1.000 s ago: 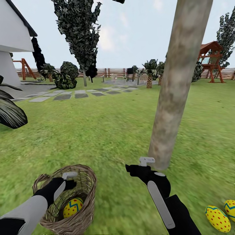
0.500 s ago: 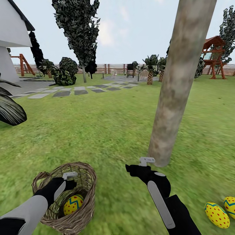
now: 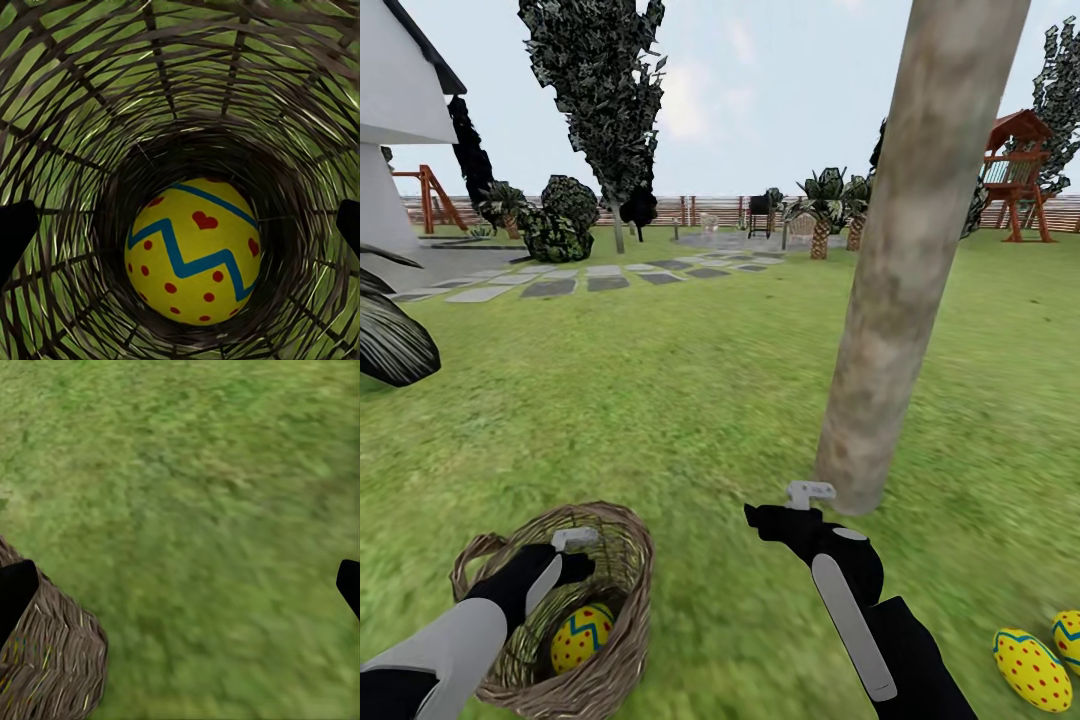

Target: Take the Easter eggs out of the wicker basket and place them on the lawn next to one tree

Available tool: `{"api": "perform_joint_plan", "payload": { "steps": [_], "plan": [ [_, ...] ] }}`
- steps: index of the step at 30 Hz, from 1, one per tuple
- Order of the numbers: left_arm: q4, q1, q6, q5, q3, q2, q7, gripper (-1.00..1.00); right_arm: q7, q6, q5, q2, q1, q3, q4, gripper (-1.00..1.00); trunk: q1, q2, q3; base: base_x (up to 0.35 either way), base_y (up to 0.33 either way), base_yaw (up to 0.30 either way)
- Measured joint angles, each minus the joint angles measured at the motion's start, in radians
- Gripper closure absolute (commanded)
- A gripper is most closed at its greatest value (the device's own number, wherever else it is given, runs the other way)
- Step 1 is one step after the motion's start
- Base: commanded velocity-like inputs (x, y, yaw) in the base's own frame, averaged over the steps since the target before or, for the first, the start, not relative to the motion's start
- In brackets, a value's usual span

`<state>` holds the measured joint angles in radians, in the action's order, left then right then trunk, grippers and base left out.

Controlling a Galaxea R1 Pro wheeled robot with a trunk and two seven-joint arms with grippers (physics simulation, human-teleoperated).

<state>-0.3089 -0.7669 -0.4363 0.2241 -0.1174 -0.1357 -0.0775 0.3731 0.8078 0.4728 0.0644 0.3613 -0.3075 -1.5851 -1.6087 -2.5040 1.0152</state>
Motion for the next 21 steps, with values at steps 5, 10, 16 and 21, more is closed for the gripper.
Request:
{"api": "perform_joint_plan", "payload": {
  "steps": [5,10,16,21],
  "plan": [
    [0.001,0.0,0.0,-0.001,0.0,0.0,0.0,-1.0,0.0,0.0,0.0,0.0,0.0,0.0,0.0,-1.0,0.0,0.0,0.0,0.034,0.0,0.0],
    [0.001,0.0,-0.047,-0.002,0.001,0.0,0.001,-1.0,0.0,0.0,0.0,0.0,0.0,0.0,0.0,-1.0,0.0,0.0,0.0,0.016,0.0,0.0],
    [0.001,0.0,-0.105,-0.002,0.001,-0.001,0.001,-1.0,0.0,0.0,0.0,0.0,0.0,0.0,0.0,-1.0,0.0,0.0,0.0,0.003,0.0,0.0],
    [0.001,0.0,-0.112,-0.002,0.001,-0.001,0.002,-1.0,0.0,0.0,0.0,0.0,0.0,0.0,0.0,-1.0,0.0,0.0,0.0,0.027,0.0,0.0]
  ]
}}
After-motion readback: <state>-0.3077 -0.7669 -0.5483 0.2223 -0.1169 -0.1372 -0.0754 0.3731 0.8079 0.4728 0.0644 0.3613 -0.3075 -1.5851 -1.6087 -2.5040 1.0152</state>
